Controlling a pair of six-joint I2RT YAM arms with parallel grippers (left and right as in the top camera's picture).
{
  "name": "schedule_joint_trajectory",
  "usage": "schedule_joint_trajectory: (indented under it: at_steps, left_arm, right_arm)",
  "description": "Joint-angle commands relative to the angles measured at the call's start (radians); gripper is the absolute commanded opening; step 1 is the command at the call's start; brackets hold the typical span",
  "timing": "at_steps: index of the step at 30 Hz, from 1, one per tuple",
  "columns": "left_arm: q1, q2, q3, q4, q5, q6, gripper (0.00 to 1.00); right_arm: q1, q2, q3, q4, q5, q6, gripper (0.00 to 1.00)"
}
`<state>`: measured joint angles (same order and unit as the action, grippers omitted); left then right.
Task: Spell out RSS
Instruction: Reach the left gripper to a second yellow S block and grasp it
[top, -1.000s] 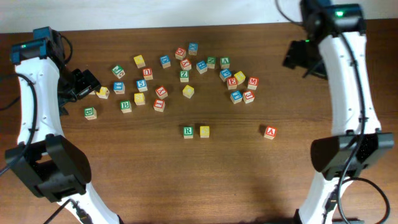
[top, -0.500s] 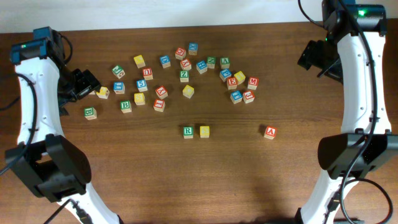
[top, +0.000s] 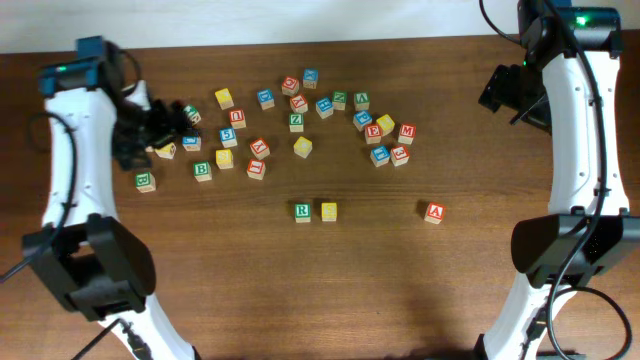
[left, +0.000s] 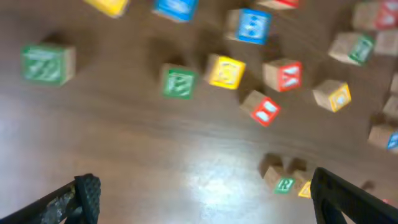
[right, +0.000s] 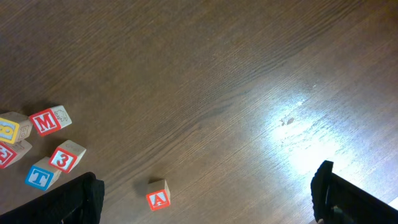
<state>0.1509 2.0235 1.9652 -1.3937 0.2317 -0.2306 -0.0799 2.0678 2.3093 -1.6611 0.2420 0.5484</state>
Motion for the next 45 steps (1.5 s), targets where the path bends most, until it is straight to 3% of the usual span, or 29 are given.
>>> schedule_joint_trajectory:
  at_steps: [1, 3, 4, 5, 11, 15, 22, 23, 24, 25, 26, 31, 38, 41, 44, 45]
  left_arm:
    - [-0.105, 0.048, -0.056, 0.090, -0.077, 0.090, 0.99]
    - [-0.143, 0.056, -0.056, 0.145, -0.076, 0.090, 0.97]
    - [-0.155, 0.061, -0.059, 0.182, -0.094, 0.090, 0.79]
    - [-0.165, 0.074, -0.063, 0.207, -0.101, 0.090, 0.73]
    - [-0.196, 0.268, -0.067, 0.224, -0.163, 0.098, 0.73]
    - [-0.196, 0.301, -0.067, 0.264, -0.221, 0.098, 0.69]
    - [-0.196, 0.322, -0.066, 0.272, -0.221, 0.098, 0.34]
    - [-0.196, 0.322, -0.066, 0.280, -0.221, 0.098, 0.26]
    - [-0.196, 0.322, -0.066, 0.284, -0.221, 0.098, 0.26]
    - [-0.196, 0.322, -0.066, 0.291, -0.221, 0.098, 0.35]
    - [-0.196, 0.322, -0.066, 0.295, -0.221, 0.098, 0.37]
    - [-0.196, 0.322, -0.066, 0.313, -0.221, 0.098, 0.37]
    - [-0.196, 0.321, -0.063, 0.311, -0.220, 0.098, 0.25]
    - [-0.196, 0.321, 0.021, 0.210, -0.179, 0.098, 0.24]
    - [-0.196, 0.321, 0.209, 0.010, 0.050, 0.098, 0.24]
    - [-0.197, 0.321, 0.268, -0.069, 0.204, 0.098, 0.23]
  right_arm:
    - [0.001, -0.001, -0.003, 0.000, -0.002, 0.002, 0.98]
    - [0.001, -0.001, -0.003, 0.000, -0.002, 0.002, 0.98]
    - [0.001, -0.001, -0.003, 0.000, -0.002, 0.002, 0.98]
    - [0.001, -0.001, -0.003, 0.000, -0.002, 0.002, 0.98]
    - [0.001, -0.001, -0.003, 0.000, -0.002, 0.002, 0.98]
    - [0.001, -0.001, -0.003, 0.000, -0.002, 0.002, 0.98]
    - [0.001, -0.001, -0.003, 0.000, -0.002, 0.002, 0.98]
    - [0.001, -0.001, -0.003, 0.000, -0.002, 0.002, 0.98]
    - [0.001, -0.001, -0.003, 0.000, -0.002, 0.002, 0.98]
    - [0.001, -0.001, -0.003, 0.000, -0.002, 0.002, 0.98]
    - [0.001, -0.001, -0.003, 0.000, -0.002, 0.002, 0.98]
    - [0.001, -0.001, -0.003, 0.000, -0.002, 0.002, 0.98]
    - [0.001, -0.001, -0.003, 0.000, -0.002, 0.002, 0.98]
    - [0.001, -0.001, -0.003, 0.000, -0.002, 0.002, 0.98]
    - [0.001, -0.001, -0.003, 0.000, -0.002, 0.002, 0.98]
    - [0.001, -0.001, -0.003, 0.000, -0.002, 0.002, 0.98]
